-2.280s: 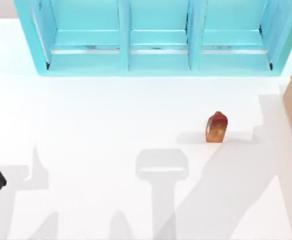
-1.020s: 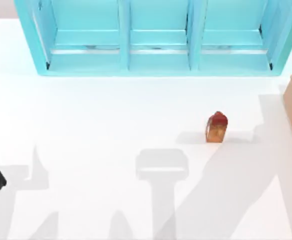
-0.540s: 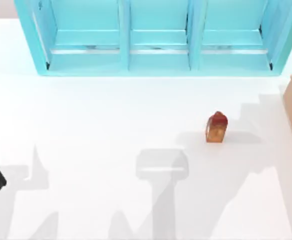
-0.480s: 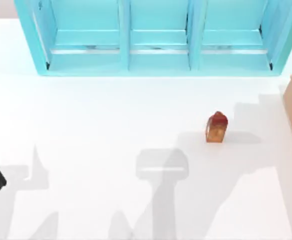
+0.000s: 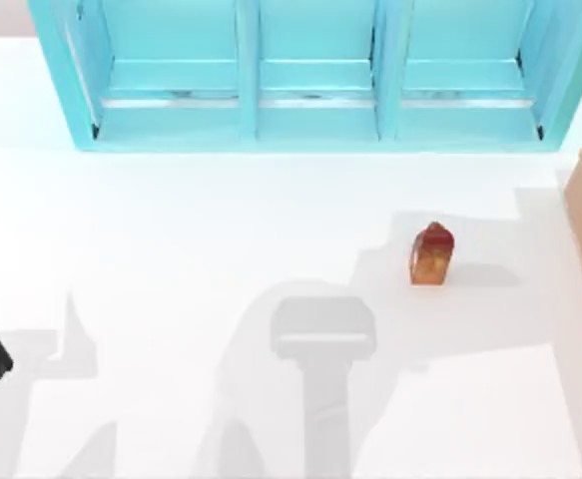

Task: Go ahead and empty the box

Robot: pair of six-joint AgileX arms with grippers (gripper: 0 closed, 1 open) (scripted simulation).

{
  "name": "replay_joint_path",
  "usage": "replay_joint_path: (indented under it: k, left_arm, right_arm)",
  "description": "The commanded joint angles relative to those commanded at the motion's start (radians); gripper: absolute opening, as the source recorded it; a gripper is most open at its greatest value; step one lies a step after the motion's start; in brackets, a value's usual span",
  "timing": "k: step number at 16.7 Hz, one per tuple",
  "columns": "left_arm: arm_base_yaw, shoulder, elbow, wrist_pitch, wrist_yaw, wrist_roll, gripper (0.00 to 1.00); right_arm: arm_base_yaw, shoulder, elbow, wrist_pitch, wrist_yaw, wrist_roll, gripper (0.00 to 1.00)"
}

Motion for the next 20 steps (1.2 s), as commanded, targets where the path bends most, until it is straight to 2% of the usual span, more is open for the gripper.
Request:
replay_joint_path:
  k: [4, 8, 11, 17, 20]
  left_arm:
    - [0.0, 0.0, 0.0, 0.0, 0.0, 0.0, 1.0]
    - [0.0, 0.0, 0.0, 0.0, 0.0, 0.0, 1.0]
    - [0.0, 0.0, 0.0, 0.0, 0.0, 0.0, 1.0]
    - [0.0, 0.0, 0.0, 0.0, 0.0, 0.0, 1.0]
    - [0.0, 0.0, 0.0, 0.0, 0.0, 0.0, 1.0]
  right_arm:
    - [0.016, 0.003, -0.01, 0.006, 0.001, 0.014, 0.0]
    - [0.164, -0.024, -0.092, 0.052, 0.013, 0.162, 0.0]
    - [0.368, -0.067, -0.207, 0.115, 0.026, 0.365, 0.0]
    - [0.865, -0.188, -0.496, 0.277, 0.053, 0.859, 0.0]
    - [1.049, -0.248, -0.622, 0.351, 0.065, 1.043, 0.0]
